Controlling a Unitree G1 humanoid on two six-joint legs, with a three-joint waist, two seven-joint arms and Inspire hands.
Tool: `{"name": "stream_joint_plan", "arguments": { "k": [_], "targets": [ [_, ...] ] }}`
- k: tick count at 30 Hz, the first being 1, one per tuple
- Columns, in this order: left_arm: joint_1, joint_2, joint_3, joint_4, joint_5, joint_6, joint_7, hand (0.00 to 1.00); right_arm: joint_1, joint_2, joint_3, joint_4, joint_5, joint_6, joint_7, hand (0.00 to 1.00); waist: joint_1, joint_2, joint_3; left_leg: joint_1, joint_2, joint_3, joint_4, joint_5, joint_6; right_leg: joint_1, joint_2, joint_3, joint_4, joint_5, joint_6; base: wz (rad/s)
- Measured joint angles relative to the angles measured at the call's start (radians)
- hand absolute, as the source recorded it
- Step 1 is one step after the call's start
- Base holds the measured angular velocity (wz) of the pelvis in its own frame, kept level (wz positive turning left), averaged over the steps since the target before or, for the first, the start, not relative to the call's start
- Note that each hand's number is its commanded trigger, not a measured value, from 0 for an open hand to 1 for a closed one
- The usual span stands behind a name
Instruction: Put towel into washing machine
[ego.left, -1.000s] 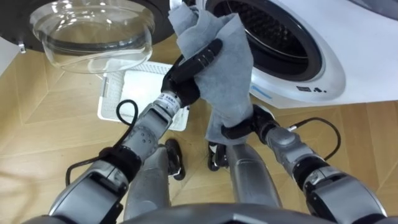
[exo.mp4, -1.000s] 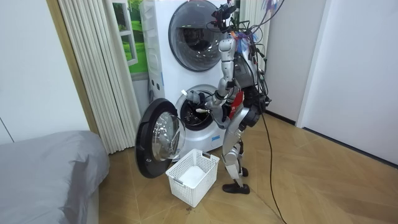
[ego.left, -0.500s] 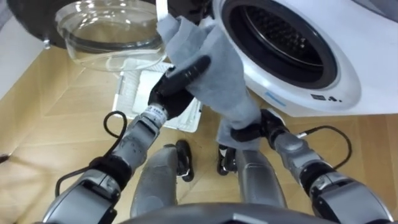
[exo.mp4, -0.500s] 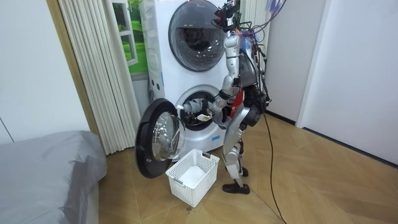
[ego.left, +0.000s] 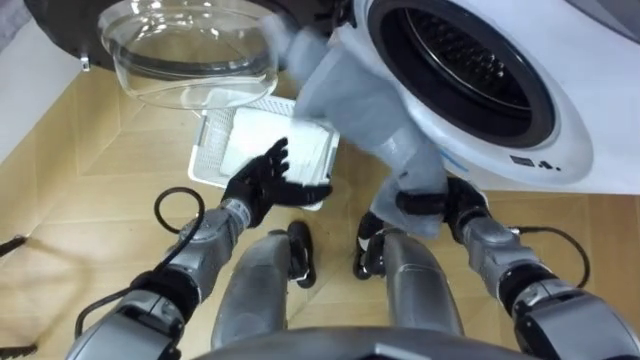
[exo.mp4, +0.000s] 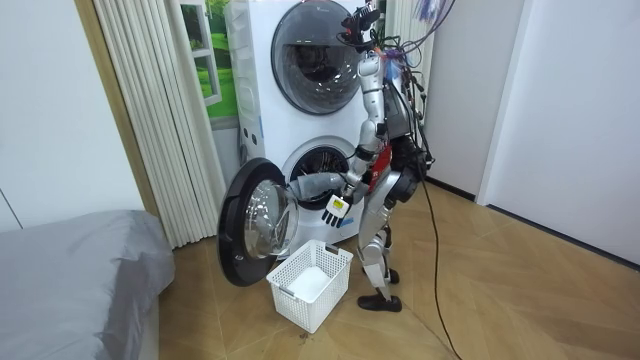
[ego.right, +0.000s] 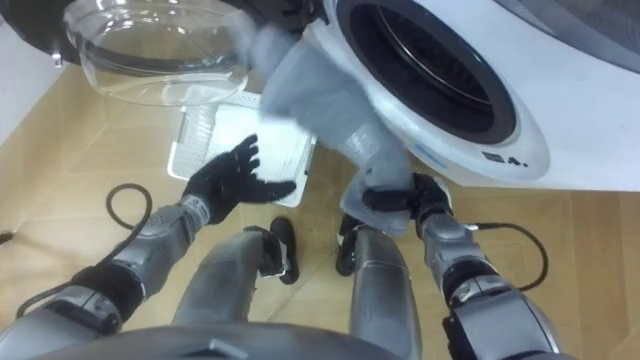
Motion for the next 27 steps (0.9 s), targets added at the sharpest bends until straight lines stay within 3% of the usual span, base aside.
{"name": "stream_joint_plan", "arguments": {
  "k": [4, 14, 27],
  "targets": [
    [0.018, -0.002, 0.027, 0.000, 0.052, 0.001, 0.055, 0.00, -0.010, -0.002, -0.057, 0.024, 0.131, 0.007, -0.013, 1.00, 0.000, -0.001, 0.0008, -0.007, -0.012, 0.000, -0.007, 0.006, 0.008, -0.013, -0.013, -0.001, 0.009, -0.002, 0.003, 0.05],
    [0.014, -0.009, 0.062, -0.001, 0.095, 0.001, 0.115, 0.00, -0.040, 0.003, -0.077, 0.030, 0.244, 0.022, -0.046, 1.00, -0.001, -0.013, 0.0079, -0.028, -0.021, 0.006, -0.002, 0.009, 0.012, -0.043, -0.022, 0.009, 0.030, -0.004, 0.007, 0.00],
    [0.010, -0.024, 0.044, 0.004, 0.094, 0.006, 0.190, 0.00, -0.091, -0.010, -0.161, -0.033, 0.741, 0.020, -0.190, 1.00, -0.009, -0.014, 0.0076, -0.047, -0.036, 0.005, 0.021, 0.013, 0.019, -0.068, -0.039, 0.014, 0.059, -0.010, 0.013, 0.01]
  ]
}}
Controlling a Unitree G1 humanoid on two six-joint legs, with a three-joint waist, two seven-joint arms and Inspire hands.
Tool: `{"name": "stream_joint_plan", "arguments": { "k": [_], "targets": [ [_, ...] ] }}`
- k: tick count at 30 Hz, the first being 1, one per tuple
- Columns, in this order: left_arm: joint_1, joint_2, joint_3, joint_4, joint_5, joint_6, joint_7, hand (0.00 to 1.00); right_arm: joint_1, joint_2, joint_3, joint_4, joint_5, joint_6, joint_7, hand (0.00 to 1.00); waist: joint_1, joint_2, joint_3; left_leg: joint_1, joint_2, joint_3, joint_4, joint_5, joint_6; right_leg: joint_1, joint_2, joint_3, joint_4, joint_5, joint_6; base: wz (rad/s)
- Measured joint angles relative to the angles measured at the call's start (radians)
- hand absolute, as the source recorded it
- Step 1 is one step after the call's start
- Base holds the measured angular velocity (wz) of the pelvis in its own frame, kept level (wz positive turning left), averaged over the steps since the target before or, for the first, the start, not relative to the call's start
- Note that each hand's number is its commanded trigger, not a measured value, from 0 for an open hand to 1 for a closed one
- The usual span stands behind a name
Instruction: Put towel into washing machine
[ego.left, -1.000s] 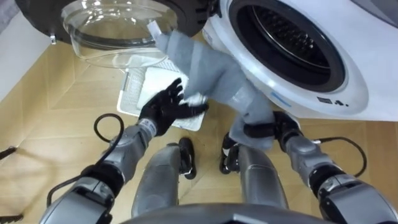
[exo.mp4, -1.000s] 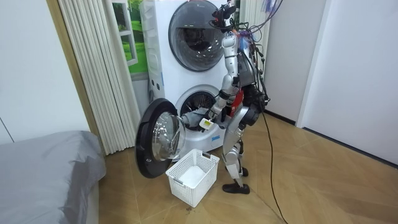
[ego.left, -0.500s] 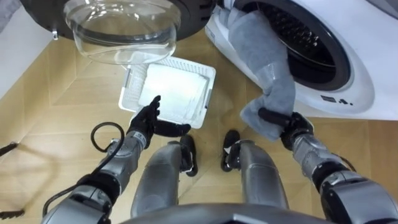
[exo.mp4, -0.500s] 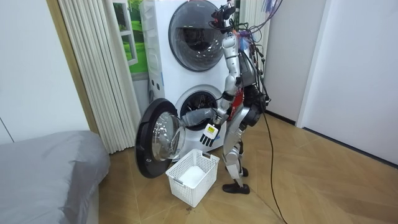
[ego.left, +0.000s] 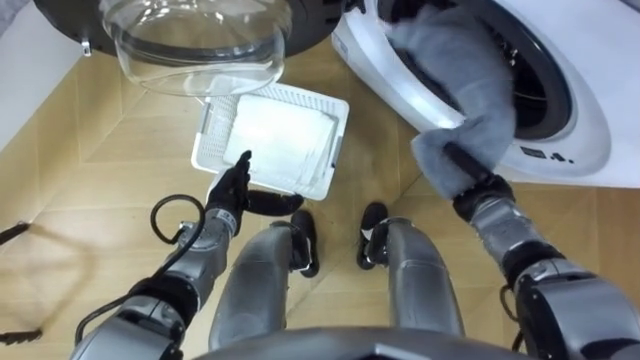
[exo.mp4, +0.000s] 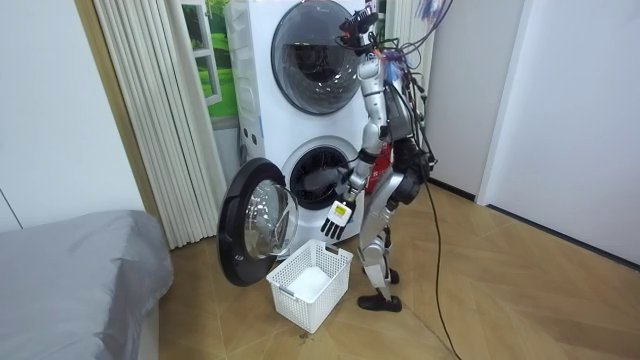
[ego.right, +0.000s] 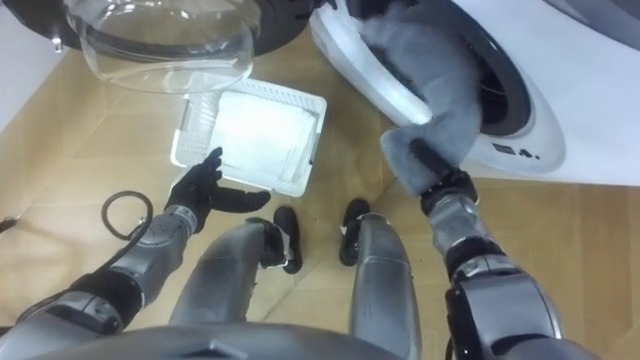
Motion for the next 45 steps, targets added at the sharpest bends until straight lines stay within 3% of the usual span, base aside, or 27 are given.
{"name": "stream_joint_plan", "arguments": {
  "k": [4, 9, 10, 13, 16, 24, 29, 31, 36, 45],
  "targets": [
    [-0.005, -0.003, 0.002, 0.000, 0.001, 0.000, 0.018, 0.00, -0.044, -0.011, -0.045, -0.032, 0.042, 0.000, -0.039, 1.00, -0.002, -0.014, 0.0054, 0.000, -0.011, 0.010, -0.001, 0.003, 0.006, -0.016, -0.007, 0.022, 0.022, -0.004, 0.007, -0.02],
    [0.009, 0.002, 0.003, -0.009, 0.002, 0.000, 0.025, 0.00, -0.094, -0.021, -0.065, -0.084, 0.082, 0.001, -0.099, 1.00, -0.024, -0.028, 0.0047, -0.018, -0.015, 0.016, 0.009, 0.006, 0.010, -0.035, -0.018, 0.019, 0.035, -0.006, 0.009, 0.02],
    [0.011, 0.001, 0.002, -0.010, 0.010, 0.000, 0.031, 0.00, -0.110, -0.025, -0.093, -0.081, 0.091, 0.001, -0.106, 0.94, -0.026, -0.029, 0.0045, -0.020, -0.016, 0.016, 0.012, 0.006, 0.010, -0.035, -0.020, 0.019, 0.037, -0.006, 0.011, 0.00],
    [0.006, 0.004, 0.003, -0.015, 0.031, -0.001, 0.037, 0.00, -0.146, -0.054, -0.125, -0.081, 0.130, 0.001, -0.109, 0.00, -0.026, -0.029, 0.0044, -0.024, -0.015, 0.021, 0.015, 0.006, 0.012, -0.036, -0.023, 0.018, 0.037, -0.005, 0.014, 0.01],
    [0.008, 0.015, 0.003, -0.021, 0.032, -0.002, 0.034, 0.00, -0.184, -0.074, -0.150, -0.079, 0.199, 0.003, -0.098, 0.00, -0.026, -0.036, 0.0050, -0.025, -0.019, 0.028, 0.015, 0.005, 0.015, -0.045, -0.027, 0.026, 0.048, -0.007, 0.017, 0.00],
    [0.005, 0.025, 0.027, -0.027, 0.041, -0.002, 0.029, 0.00, -0.214, -0.074, -0.188, -0.108, 0.361, 0.011, -0.130, 0.00, -0.031, -0.064, 0.0084, -0.032, -0.027, 0.056, 0.017, 0.006, 0.026, -0.076, -0.037, 0.052, 0.084, -0.012, 0.020, -0.01],
    [0.007, 0.020, 0.041, -0.027, 0.074, 0.003, 0.033, 0.00, -0.237, -0.074, -0.250, -0.107, 0.395, 0.016, -0.199, 0.00, -0.050, -0.067, 0.0078, -0.048, -0.038, 0.050, 0.010, 0.012, 0.039, -0.086, -0.051, 0.045, 0.089, -0.016, 0.032, 0.16],
    [0.009, 0.018, 0.041, -0.028, 0.090, 0.020, 0.035, 0.00, -0.244, -0.074, -0.284, -0.107, 0.398, 0.015, -0.232, 0.00, -0.055, -0.067, 0.0077, -0.047, -0.046, 0.050, 0.011, 0.011, 0.048, -0.086, -0.055, 0.045, 0.094, -0.018, 0.040, 0.06],
    [0.001, 0.010, 0.041, -0.031, 0.100, 0.036, 0.037, 0.00, -0.258, -0.074, -0.323, -0.107, 0.406, 0.015, -0.275, 0.00, -0.055, -0.067, 0.0075, -0.052, -0.047, 0.053, 0.021, 0.003, 0.062, -0.087, -0.057, 0.049, 0.093, -0.015, 0.050, -0.01],
    [-0.007, -0.001, 0.038, -0.030, 0.119, 0.042, 0.024, 0.00, -0.271, -0.074, -0.327, -0.105, 0.415, 0.002, -0.318, 0.00, -0.052, -0.063, 0.0057, -0.052, -0.047, 0.055, 0.027, 0.002, 0.065, -0.087, -0.057, 0.049, 0.097, -0.014, 0.052, 0.00]
  ]
}}
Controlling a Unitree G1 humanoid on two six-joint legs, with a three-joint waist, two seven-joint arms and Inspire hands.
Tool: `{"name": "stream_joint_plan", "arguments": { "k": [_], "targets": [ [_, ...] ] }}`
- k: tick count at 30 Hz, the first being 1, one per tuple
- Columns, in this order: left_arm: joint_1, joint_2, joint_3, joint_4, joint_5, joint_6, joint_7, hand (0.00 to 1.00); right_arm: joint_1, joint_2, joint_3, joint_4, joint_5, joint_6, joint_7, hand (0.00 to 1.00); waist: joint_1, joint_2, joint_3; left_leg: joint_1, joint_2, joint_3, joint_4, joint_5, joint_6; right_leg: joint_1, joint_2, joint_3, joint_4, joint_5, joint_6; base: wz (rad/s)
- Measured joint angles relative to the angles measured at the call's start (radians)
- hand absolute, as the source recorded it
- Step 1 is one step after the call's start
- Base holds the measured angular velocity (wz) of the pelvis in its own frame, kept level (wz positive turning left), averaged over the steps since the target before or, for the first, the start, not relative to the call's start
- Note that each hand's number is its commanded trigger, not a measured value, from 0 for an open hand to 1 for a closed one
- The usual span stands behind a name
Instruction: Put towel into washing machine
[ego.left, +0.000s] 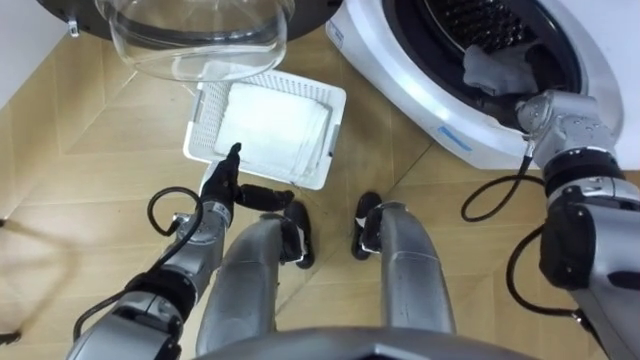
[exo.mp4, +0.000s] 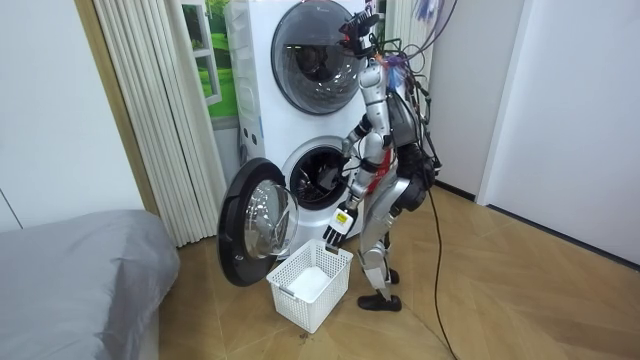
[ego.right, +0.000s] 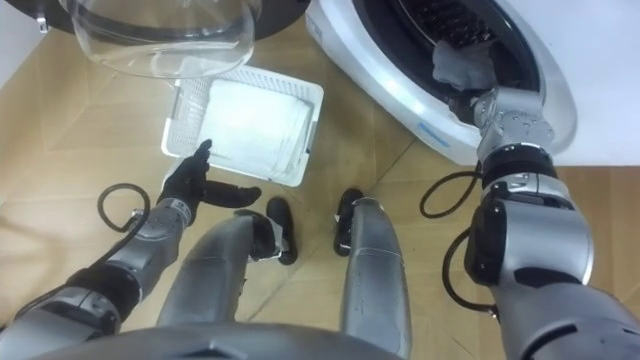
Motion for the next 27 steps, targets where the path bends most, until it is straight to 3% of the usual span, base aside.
{"name": "stream_joint_plan", "arguments": {
  "k": [12, 14, 18, 21, 27],
  "targets": [
    [0.004, -0.002, 0.000, -0.001, 0.000, 0.007, -0.036, 0.00, 0.042, 0.000, 0.003, 0.012, -0.019, -0.033, 0.075, 0.00, 0.034, 0.016, -0.0047, 0.030, 0.000, -0.001, -0.014, 0.000, 0.000, 0.031, -0.001, -0.013, -0.013, 0.001, -0.001, 0.00],
    [0.011, -0.003, 0.000, 0.004, 0.001, 0.013, -0.044, 0.00, 0.070, 0.000, 0.007, 0.014, -0.023, -0.034, 0.103, 0.00, 0.043, 0.026, -0.0041, 0.062, 0.000, -0.004, -0.030, 0.000, -0.001, 0.064, 0.000, -0.020, -0.029, 0.001, -0.002, -0.02],
    [0.026, 0.005, 0.002, 0.044, 0.000, 0.014, -0.055, 0.00, 0.161, 0.001, 0.082, 0.055, -0.083, -0.048, 0.204, 0.00, 0.060, 0.053, -0.0168, 0.139, 0.006, -0.015, -0.092, 0.008, -0.011, 0.157, 0.018, -0.042, -0.112, 0.018, -0.001, -0.03],
    [0.040, 0.020, 0.007, 0.093, 0.000, 0.012, -0.056, 0.00, 0.227, 0.017, 0.138, 0.099, -0.126, -0.048, 0.264, 0.00, 0.062, 0.059, -0.0177, 0.208, 0.013, -0.015, -0.132, 0.010, -0.016, 0.232, 0.029, -0.052, -0.164, 0.023, 0.000, -0.05],
    [0.068, 0.050, 0.062, 0.193, 0.001, -0.008, -0.052, 0.00, 0.357, 0.018, 0.222, 0.237, -0.404, -0.062, 0.347, 0.00, 0.060, 0.068, -0.0216, 0.316, 0.019, -0.042, -0.221, 0.020, -0.034, 0.366, 0.059, -0.080, -0.279, 0.043, 0.004, 0.05]
  ]
}}
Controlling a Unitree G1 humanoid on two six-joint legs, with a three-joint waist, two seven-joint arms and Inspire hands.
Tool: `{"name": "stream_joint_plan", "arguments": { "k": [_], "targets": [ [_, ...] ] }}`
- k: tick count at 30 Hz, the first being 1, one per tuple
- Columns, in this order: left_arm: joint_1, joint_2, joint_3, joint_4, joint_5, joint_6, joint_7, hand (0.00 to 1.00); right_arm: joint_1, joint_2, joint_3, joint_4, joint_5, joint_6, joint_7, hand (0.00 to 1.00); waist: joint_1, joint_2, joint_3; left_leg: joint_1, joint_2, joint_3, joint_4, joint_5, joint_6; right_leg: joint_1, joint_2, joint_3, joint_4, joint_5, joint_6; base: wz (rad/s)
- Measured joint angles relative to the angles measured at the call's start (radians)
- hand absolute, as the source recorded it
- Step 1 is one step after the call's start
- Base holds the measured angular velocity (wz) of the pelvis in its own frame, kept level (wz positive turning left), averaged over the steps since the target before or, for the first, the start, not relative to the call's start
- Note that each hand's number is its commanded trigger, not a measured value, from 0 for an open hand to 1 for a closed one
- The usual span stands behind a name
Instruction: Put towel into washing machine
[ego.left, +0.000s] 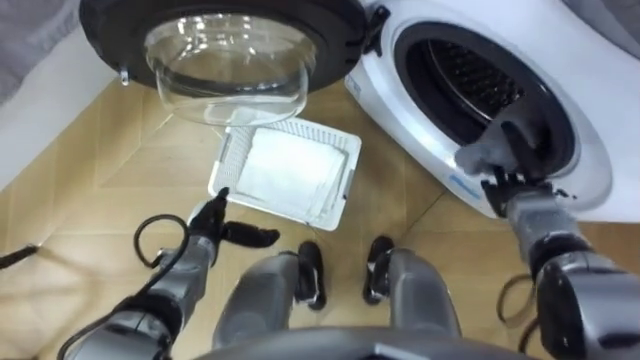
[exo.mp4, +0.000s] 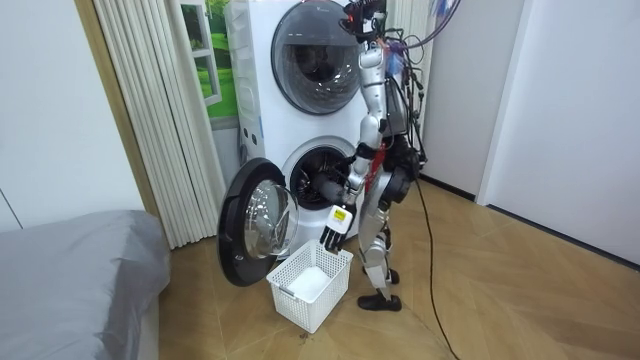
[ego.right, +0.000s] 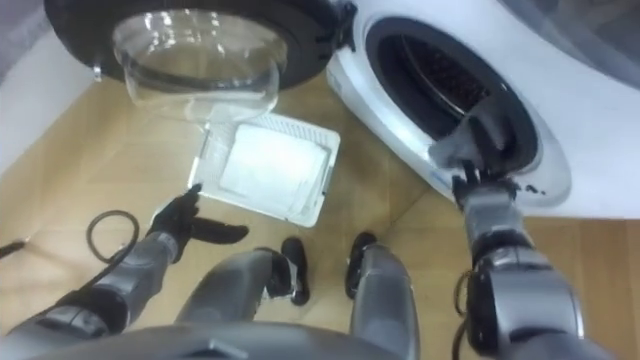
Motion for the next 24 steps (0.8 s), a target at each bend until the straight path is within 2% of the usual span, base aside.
{"name": "stream_joint_plan", "arguments": {
  "k": [2, 5, 7, 9, 13, 17, 19, 24],
  "targets": [
    [0.010, 0.004, 0.015, 0.020, 0.000, 0.000, 0.000, 0.00, 0.038, 0.000, 0.020, 0.043, -0.114, -0.002, 0.016, 0.00, -0.001, 0.001, -0.0015, 0.034, 0.004, -0.001, -0.027, 0.003, -0.005, 0.038, 0.009, -0.004, -0.038, 0.008, 0.000, -0.06],
    [0.060, 0.010, 0.061, 0.028, 0.012, -0.001, 0.000, 0.00, 0.124, 0.001, 0.057, 0.047, -0.320, 0.001, 0.025, 0.00, -0.004, -0.001, -0.0064, 0.087, 0.004, 0.001, -0.074, 0.008, -0.013, 0.088, 0.020, -0.003, -0.080, 0.014, 0.001, -0.05],
    [0.100, 0.019, 0.077, 0.028, 0.016, -0.001, 0.003, 0.00, 0.187, 0.001, 0.082, 0.047, -0.461, 0.005, 0.033, 0.00, -0.008, -0.003, -0.0242, 0.134, 0.004, -0.004, -0.107, 0.014, -0.022, 0.138, 0.030, -0.003, -0.121, 0.017, 0.001, 0.00],
    [0.126, 0.027, 0.080, 0.027, 0.018, -0.001, 0.003, 0.00, 0.217, 0.002, 0.106, 0.048, -0.570, 0.010, 0.034, 0.00, -0.007, -0.006, -0.0261, 0.183, 0.006, -0.006, -0.132, 0.017, -0.027, 0.188, 0.038, -0.003, -0.151, 0.018, 0.001, -0.02],
    [0.183, 0.028, 0.119, 0.025, 0.019, 0.000, 0.002, 0.00, 0.259, 0.022, 0.127, 0.039, -0.792, 0.015, 0.032, 0.00, -0.006, -0.015, -0.0393, 0.277, 0.012, -0.006, -0.189, 0.024, -0.039, 0.290, 0.052, -0.009, -0.229, 0.032, -0.002, -0.01],
    [0.220, 0.028, 0.129, 0.025, 0.018, 0.001, -0.003, 0.00, 0.283, 0.034, 0.127, 0.023, -0.884, 0.018, 0.033, 0.00, -0.005, -0.015, -0.0399, 0.341, 0.015, -0.008, -0.215, 0.024, -0.045, 0.366, 0.065, -0.014, -0.277, 0.040, -0.002, 0.01],
    [0.237, 0.023, 0.164, 0.025, 0.018, 0.001, -0.003, 0.00, 0.309, 0.036, 0.128, 0.003, -0.944, 0.017, 0.042, 0.00, -0.004, -0.016, -0.0394, 0.379, 0.016, -0.008, -0.233, 0.026, -0.049, 0.401, 0.065, -0.015, -0.284, 0.039, -0.002, 0.00],
    [0.256, 0.007, 0.203, 0.024, 0.017, 0.003, -0.006, 0.00, 0.356, 0.046, 0.134, -0.020, -0.995, 0.018, 0.077, 0.00, -0.002, -0.014, -0.0373, 0.438, 0.014, -0.016, -0.259, 0.026, -0.052, 0.462, 0.074, -0.022, -0.308, 0.039, -0.001, 0.05]
  ]
}}
